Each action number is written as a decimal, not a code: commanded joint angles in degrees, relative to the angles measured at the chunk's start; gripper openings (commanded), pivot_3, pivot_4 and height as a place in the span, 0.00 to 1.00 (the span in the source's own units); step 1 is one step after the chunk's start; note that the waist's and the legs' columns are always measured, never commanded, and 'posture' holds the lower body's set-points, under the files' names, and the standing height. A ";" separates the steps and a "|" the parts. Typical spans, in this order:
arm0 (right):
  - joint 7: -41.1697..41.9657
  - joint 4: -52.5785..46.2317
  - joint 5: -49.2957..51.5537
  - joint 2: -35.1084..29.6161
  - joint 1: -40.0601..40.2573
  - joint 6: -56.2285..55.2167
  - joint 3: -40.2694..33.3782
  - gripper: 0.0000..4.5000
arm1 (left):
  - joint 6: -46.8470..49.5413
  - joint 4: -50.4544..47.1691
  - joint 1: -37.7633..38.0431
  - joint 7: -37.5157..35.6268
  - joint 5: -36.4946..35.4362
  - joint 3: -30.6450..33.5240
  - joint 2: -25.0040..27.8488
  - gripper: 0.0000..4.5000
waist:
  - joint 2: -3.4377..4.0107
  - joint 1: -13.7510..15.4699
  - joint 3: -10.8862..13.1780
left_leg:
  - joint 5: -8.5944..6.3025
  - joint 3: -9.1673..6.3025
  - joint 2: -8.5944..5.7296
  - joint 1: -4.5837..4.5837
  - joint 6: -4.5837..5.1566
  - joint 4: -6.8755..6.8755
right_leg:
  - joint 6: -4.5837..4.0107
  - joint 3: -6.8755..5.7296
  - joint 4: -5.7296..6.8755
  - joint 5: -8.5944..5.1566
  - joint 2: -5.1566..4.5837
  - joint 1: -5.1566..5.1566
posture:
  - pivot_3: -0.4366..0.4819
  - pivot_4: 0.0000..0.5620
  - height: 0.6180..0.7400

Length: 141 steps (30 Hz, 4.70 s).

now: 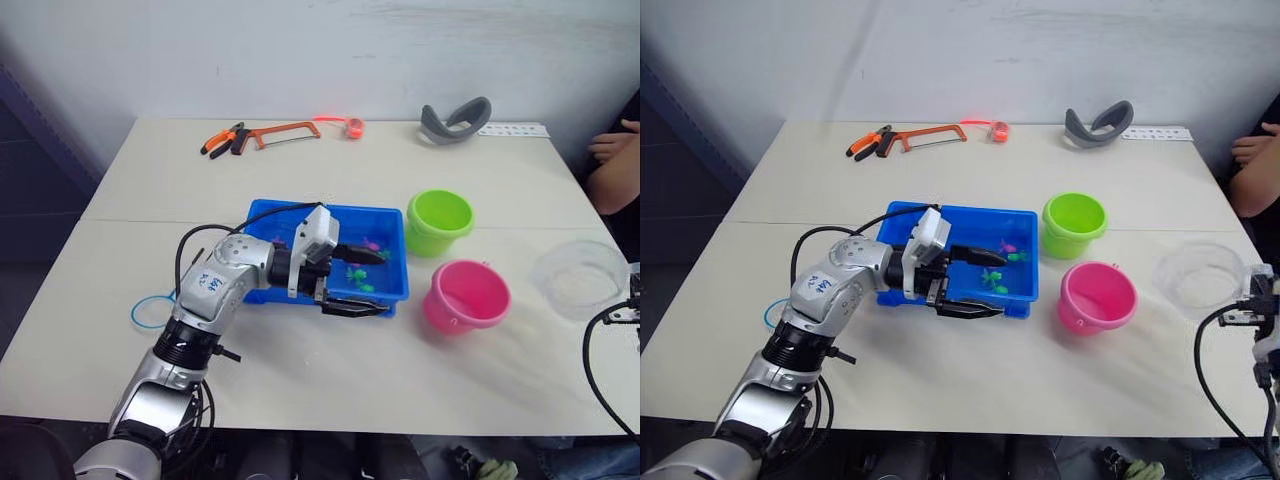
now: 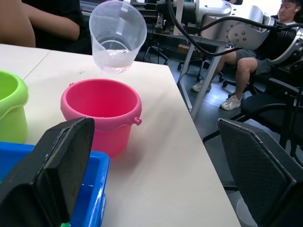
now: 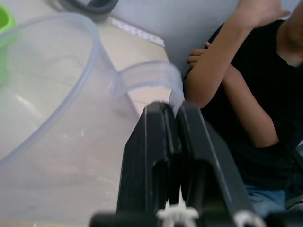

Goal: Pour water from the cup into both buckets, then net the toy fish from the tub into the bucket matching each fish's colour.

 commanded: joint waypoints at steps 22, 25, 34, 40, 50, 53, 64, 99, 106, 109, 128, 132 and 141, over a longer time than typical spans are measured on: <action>1.37 -1.07 -26.70 -9.81 -2.88 -15.13 5.06 0.01 | -4.66 1.65 0.21 0.42 3.63 -0.96 -2.39 1.00 | -0.02 -0.07 0.01 | 0.05 0.02 -0.02 0.00 -0.04 0.02 | 0.03 -0.01 0.00 0.01 0.11 0.00 | 0.48 0.27 1.00; 1.50 -0.68 -28.40 -10.19 -3.70 -16.70 5.48 0.01 | -4.69 1.65 0.20 0.37 3.75 -0.90 -2.46 1.00 | -0.02 -0.07 0.01 | 0.05 0.02 -0.01 0.00 -0.05 0.02 | 0.03 -0.01 0.00 0.01 0.11 0.00 | 0.48 0.27 1.00; 1.38 0.43 -31.63 -10.12 -5.19 -20.68 6.14 0.01 | -4.76 1.64 0.07 0.50 3.82 -0.59 -2.48 1.00 | -0.02 -0.08 0.01 | 0.06 0.02 -0.01 0.00 -0.06 0.03 | 0.03 -0.02 0.00 0.01 0.17 0.00 | 0.48 0.27 1.00; 2.16 1.14 -30.01 -8.78 -5.15 -20.08 6.12 0.01 | -4.82 1.98 -0.15 0.51 3.88 -0.28 -2.46 1.00 | -0.02 -0.08 0.01 | 0.07 0.02 -0.01 -0.01 -0.06 0.04 | 0.03 -0.02 0.01 0.01 0.19 0.00 | 0.48 0.27 1.00; 6.60 2.03 -12.12 -0.66 -6.22 -7.56 3.66 0.01 | -4.20 2.61 -0.36 1.57 3.49 0.55 -3.04 1.00 | -0.03 -0.11 0.02 | 0.09 -0.01 0.00 -0.01 -0.04 0.06 | 0.04 -0.03 0.05 0.02 0.18 0.03 | 0.48 0.27 1.00; 6.63 1.56 -6.38 1.22 -7.44 -1.04 1.67 0.01 | -3.39 3.08 -0.71 2.44 3.14 1.26 -3.45 1.00 | -0.02 -0.11 0.02 | 0.09 -0.02 0.01 0.01 -0.03 0.06 | 0.04 -0.03 0.06 0.02 0.11 0.04 | 0.48 0.27 1.00; 1.84 6.55 4.95 -0.54 -23.37 18.96 -0.03 0.01 | -3.02 6.64 -2.98 6.10 3.88 4.00 -4.38 1.00 | -0.01 -0.29 0.01 | 0.11 -0.01 -0.02 0.01 0.00 0.06 | 0.04 -0.03 0.10 0.03 0.01 0.01 | 0.48 0.27 1.00; -3.70 48.68 -35.97 -14.63 -60.99 -24.25 42.17 0.01 | -8.57 16.14 -7.72 10.37 7.50 6.14 -4.66 1.00 | -0.02 -1.26 0.02 | 0.19 0.02 -0.12 -0.43 0.08 0.03 | 0.16 -0.19 0.19 0.09 0.04 -0.34 | 0.48 0.27 1.00; -8.43 50.61 -45.68 -16.72 -63.10 -32.06 47.43 0.01 | -8.57 15.71 -7.40 10.62 7.44 6.12 -4.67 1.00 | -0.03 -1.60 0.02 | 0.21 0.01 -0.11 -0.46 0.04 0.02 | 0.16 -0.20 0.19 0.09 0.04 -0.38 | 0.48 0.27 1.00; -11.02 50.58 -50.01 -17.32 -63.76 -34.56 49.32 0.01 | -8.50 15.58 -7.33 10.71 7.37 6.15 -4.72 1.00 | -0.03 -1.62 0.02 | 0.22 0.03 -0.11 -0.46 0.03 0.02 | 0.16 -0.18 0.21 0.09 0.05 -0.40 | 0.48 0.27 1.00; -9.56 51.21 -39.80 -13.27 -60.46 -29.67 40.71 0.01 | -7.14 13.34 -6.34 8.98 5.73 6.05 -4.85 1.00 | -0.05 -1.48 0.03 | 0.29 -0.02 -0.12 -1.06 0.02 0.19 | 0.17 -0.37 0.40 0.10 0.16 -0.91 | 0.48 0.27 1.00; -3.20 46.41 -25.54 -9.70 -54.81 -19.15 30.29 0.01 | -3.79 7.31 -4.21 5.42 1.63 5.78 -4.61 1.00 | -0.04 -1.38 0.03 | 0.31 -0.16 -0.13 -1.11 0.06 0.22 | 0.18 -0.72 0.40 0.10 0.11 -0.85 | 0.48 0.27 1.00; -5.24 16.84 2.73 1.49 -38.36 19.34 1.35 0.01 | 4.45 -1.04 -2.74 2.45 -6.20 5.95 -4.07 1.00 | 0.00 -0.98 0.01 | 0.34 -0.48 -0.12 -1.20 0.06 0.38 | 0.17 -0.61 0.47 0.10 -0.02 -0.77 | 0.48 0.27 1.00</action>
